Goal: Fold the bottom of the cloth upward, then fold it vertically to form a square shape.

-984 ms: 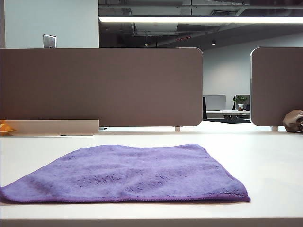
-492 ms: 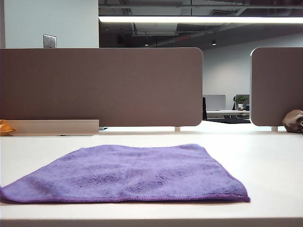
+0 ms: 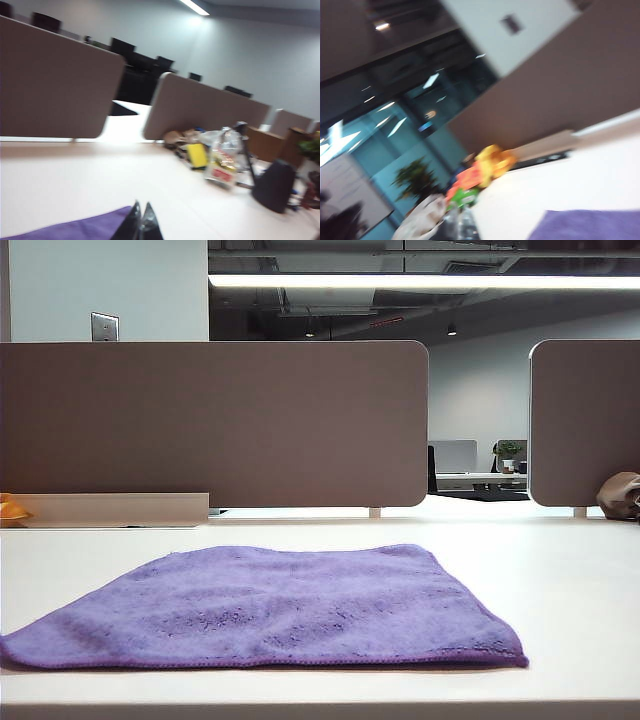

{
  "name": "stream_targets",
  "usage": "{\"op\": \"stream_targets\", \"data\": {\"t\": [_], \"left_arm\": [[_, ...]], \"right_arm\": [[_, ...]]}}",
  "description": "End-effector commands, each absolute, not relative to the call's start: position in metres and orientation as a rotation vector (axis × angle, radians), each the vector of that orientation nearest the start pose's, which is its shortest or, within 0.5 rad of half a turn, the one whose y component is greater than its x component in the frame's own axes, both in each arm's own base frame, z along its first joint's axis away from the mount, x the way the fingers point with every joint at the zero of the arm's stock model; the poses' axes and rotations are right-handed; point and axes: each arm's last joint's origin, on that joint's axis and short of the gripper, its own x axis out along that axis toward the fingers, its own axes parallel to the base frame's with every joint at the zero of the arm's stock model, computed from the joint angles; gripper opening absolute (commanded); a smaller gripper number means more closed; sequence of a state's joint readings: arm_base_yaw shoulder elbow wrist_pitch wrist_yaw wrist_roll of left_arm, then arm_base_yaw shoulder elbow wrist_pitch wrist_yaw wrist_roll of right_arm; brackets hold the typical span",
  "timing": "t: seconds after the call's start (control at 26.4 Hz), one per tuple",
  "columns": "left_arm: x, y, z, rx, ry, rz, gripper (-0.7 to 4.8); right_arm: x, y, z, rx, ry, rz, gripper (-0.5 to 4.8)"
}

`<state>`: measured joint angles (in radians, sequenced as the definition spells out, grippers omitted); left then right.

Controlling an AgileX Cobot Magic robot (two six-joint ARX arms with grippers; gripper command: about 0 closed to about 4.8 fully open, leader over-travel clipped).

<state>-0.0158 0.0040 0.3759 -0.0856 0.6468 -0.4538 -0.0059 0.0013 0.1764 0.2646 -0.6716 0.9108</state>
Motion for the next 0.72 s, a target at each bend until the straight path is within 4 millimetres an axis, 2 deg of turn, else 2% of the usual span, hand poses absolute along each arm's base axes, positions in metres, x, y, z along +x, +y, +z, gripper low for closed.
{"op": "stream_targets", "data": {"t": [0.04,0.11,0.23,0.38,0.45,0.49,0.61,0.72], "left_arm": [[0.04,-0.018,0.282,-0.429,0.016,-0.692,-0.03],[0.03,-0.017,0.285,-0.401,0.131,-0.627,-0.03],[0.028,-0.016,0.292,-0.352,0.242,-0.538,-0.03],[0.045,-0.014,0.299,-0.333,0.447,-0.44,-0.03],[0.064,-0.015,0.301,-0.297,0.542,-0.444,-0.03],[0.087,-0.015,0.296,-0.289,0.648,-0.44,-0.03],[0.143,-0.016,0.268,-0.354,0.929,-0.416,-0.03],[0.172,-0.018,0.247,-0.41,1.061,-0.45,-0.02]], "right_arm": [[0.063,0.019,0.253,0.676,-0.083,0.869,-0.09],[0.06,0.02,0.255,0.645,0.004,0.878,-0.09],[0.058,0.021,0.257,0.581,0.074,0.862,-0.09],[0.058,0.021,0.259,0.5,0.18,0.817,-0.09],[0.061,0.021,0.258,0.469,0.267,0.788,-0.09],[0.066,0.02,0.257,0.446,0.368,0.743,-0.09],[0.086,0.019,0.253,0.438,0.598,0.634,-0.08],[0.102,0.019,0.245,0.474,0.709,0.616,0.15]]}}
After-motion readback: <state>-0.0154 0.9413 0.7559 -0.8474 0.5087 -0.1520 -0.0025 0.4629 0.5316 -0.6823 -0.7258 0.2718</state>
